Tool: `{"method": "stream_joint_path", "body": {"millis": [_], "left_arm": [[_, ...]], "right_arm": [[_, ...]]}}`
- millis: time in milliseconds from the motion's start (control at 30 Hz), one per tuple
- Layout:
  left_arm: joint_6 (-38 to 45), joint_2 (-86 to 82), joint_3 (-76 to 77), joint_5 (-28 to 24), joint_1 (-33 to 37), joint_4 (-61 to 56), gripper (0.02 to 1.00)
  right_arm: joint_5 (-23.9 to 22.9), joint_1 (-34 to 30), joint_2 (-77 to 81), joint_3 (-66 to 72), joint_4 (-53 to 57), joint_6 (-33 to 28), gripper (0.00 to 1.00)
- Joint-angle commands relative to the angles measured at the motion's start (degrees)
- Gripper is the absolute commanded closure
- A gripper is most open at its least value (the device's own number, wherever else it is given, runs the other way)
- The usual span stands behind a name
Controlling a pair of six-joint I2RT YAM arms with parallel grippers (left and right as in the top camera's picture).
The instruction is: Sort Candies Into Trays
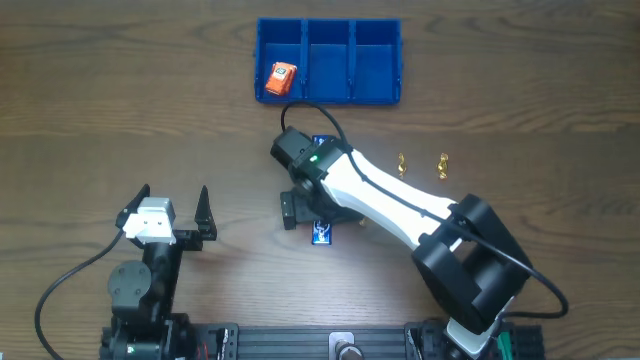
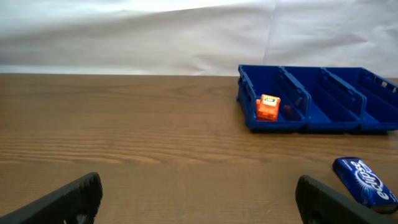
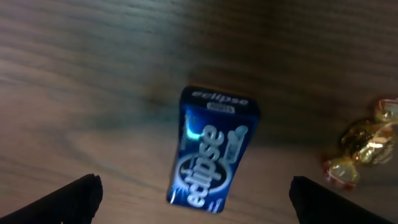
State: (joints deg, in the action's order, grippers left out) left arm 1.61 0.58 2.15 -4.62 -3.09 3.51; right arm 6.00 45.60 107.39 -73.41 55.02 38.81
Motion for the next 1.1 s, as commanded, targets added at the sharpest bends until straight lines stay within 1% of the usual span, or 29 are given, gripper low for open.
{"method": "stream_joint_path", "body": {"millis": [33,200,300,367,467,533,633,733,800,900,967,1033,1067,1100], "left_arm": [[0.79,-0.35,-1.79,-0.79,0.24,0.68,0.020],[0.79,-0.35,-1.79,-0.79,0.24,0.68,0.020],[0.79,-0.35,-1.79,-0.79,0.24,0.68,0.020],[0.79,-0.35,-1.79,-0.79,0.24,0.68,0.020],[0.79,-0.35,-1.79,-0.79,0.24,0.68,0.020],[0.79,-0.35,-1.79,-0.79,0.24,0.68,0.020],[0.79,-0.35,-1.79,-0.79,0.24,0.68,0.020],[0.79,-0.35,-1.79,-0.79,0.24,0.68,0.020],[0.79,-0.35,-1.79,-0.79,0.24,0.68,0.020],[0.79,-0.35,-1.79,-0.79,0.24,0.68,0.020],[0.79,-0.35,-1.79,-0.79,0.24,0.68,0.020],[0.79,-0.35,-1.79,-0.79,0.24,0.68,0.020],[0.79,-0.35,-1.79,-0.79,0.24,0.68,0.020],[0.79,-0.35,-1.79,-0.79,0.24,0.68,0.020]], "right_arm": [[-1.09,1.11,3.67,0.76,-0.96,3.21,0.001],[-1.05,1.11,5.42,0.76,-2.29,3.43,0.020],[-1.05,1.05,6.82,0.76,-2.54,4.68,0.084],[-1.07,1.05,6.97,0.76,-2.51,4.94,0.145],[-1.07,1.05,6.97,0.76,-2.45,5.40,0.316],[-1.33,1.05,6.97,0.76,-2.45,5.99,0.367],[-1.70,1.05,6.97,0.76,-2.47,6.40,0.553],[-1.70,1.05,6.97,0.76,-2.54,6.40,0.676],[-1.70,1.05,6.97,0.76,-2.80,6.43,0.722],[-2.19,1.22,5.95,0.50,-3.67,6.38,0.741],[-4.02,1.20,3.45,-0.55,-2.99,6.12,0.750],[-8.33,0.59,-0.26,-3.58,-0.22,6.10,0.774],[-10.84,-0.13,-2.19,-6.36,1.90,5.46,0.776],[-12.41,-0.96,-3.15,-9.11,3.76,4.33,0.779]]}}
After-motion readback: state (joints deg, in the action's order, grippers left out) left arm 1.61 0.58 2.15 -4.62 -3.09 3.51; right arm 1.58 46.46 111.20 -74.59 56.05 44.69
